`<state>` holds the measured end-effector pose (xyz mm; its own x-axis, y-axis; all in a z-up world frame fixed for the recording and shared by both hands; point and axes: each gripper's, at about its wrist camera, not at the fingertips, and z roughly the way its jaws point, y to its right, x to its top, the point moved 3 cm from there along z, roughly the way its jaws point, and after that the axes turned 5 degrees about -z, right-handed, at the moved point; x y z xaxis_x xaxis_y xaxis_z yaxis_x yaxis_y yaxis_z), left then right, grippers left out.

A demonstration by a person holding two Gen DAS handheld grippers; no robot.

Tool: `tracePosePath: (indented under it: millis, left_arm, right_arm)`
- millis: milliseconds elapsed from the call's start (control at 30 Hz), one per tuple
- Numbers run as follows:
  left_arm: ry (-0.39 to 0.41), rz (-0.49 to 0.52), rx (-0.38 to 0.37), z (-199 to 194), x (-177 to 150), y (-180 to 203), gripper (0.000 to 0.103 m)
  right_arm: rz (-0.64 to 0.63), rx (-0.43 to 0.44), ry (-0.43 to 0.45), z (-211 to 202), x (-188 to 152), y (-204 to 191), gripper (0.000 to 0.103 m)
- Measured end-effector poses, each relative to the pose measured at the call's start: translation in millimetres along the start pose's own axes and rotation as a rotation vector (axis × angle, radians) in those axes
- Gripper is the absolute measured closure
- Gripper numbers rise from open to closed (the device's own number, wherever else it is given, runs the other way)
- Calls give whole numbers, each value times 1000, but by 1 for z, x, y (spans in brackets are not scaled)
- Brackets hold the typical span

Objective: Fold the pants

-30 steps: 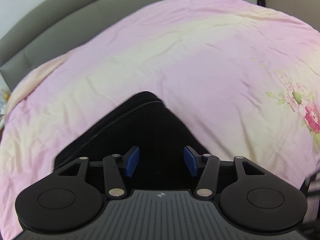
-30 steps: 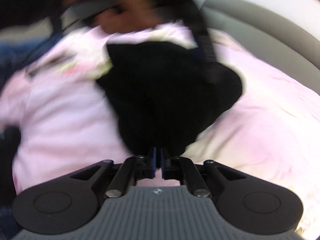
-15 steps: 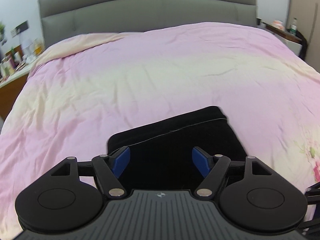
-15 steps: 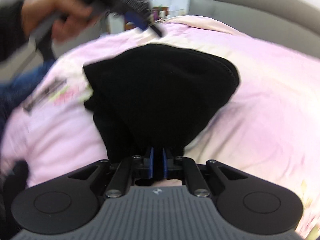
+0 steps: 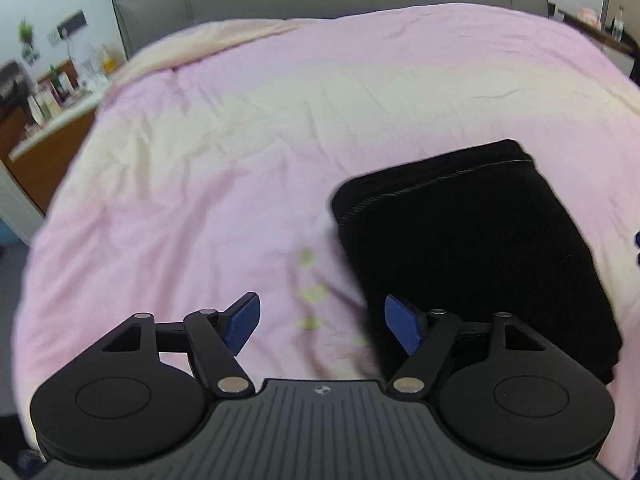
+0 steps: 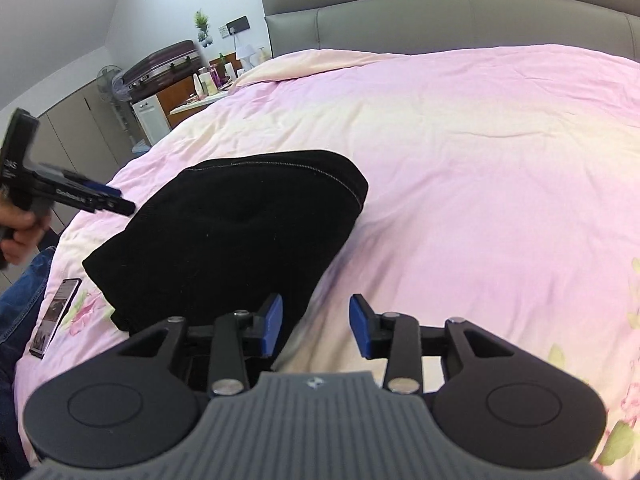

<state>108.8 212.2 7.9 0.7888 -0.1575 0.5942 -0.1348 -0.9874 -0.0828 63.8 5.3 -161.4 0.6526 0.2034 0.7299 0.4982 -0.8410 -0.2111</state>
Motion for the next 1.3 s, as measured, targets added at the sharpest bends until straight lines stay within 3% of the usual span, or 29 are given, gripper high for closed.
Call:
tracePosePath:
  millis: [67,167,300,367,533,600,667,767,867,933,1000,1033,1067,1133,1233,1300]
  left_arm:
    - [28,35,81,-22,14,-24,19]
    - [61,88,111,-55,36,-55,18]
    - [161,270,222,-79,59,-81,14]
    - [163,337,295,-75,61,-99,14]
    - [190,177,279,-78,63,-153,17]
    - [143,63,250,-88,68,-167,20]
    - [135,47,189,-111,79,-155,25]
    - [145,153,163,-152,113,-107,24]
    - [188,322,143,-207,161,-38,24]
    - [265,471,87,-261,193,12,23]
    - [333,578,38,-310,221,36,20]
    - [367,580,69,-337,243,34,20]
    - [402,538,150,-361,264,22,20]
    - [500,384,328,-412,294,-19,19]
    - [621,245,346,-459,288,-76,5]
    - [597,171,330,-449,261,-104,4]
  right_arm:
    - [-18,-3,7,-2,11,0,65]
    - [-21,-12,30,-4,29,0,61]
    - [-13,-26,62,-5,51,-8,57]
    - [-29,-33,72,-8,57,-17,56]
    - [-26,20,120,-28,59,-35,53]
    - [-35,32,135,-36,59,-41,53]
    - [-58,79,170,-48,59,-50,50]
    - [-81,124,228,-65,57,-63,39]
    - [-65,147,244,-69,55,-68,39]
    - [-66,158,264,-71,56,-70,39]
    - [-58,166,286,-76,56,-69,39]
    - [-51,167,296,-78,55,-67,39]
    - [-45,163,304,-81,53,-65,39]
    - [-41,151,319,-89,47,-59,39]
    - [-10,150,331,-96,35,-40,38]
    - [15,132,318,-94,27,-25,38]
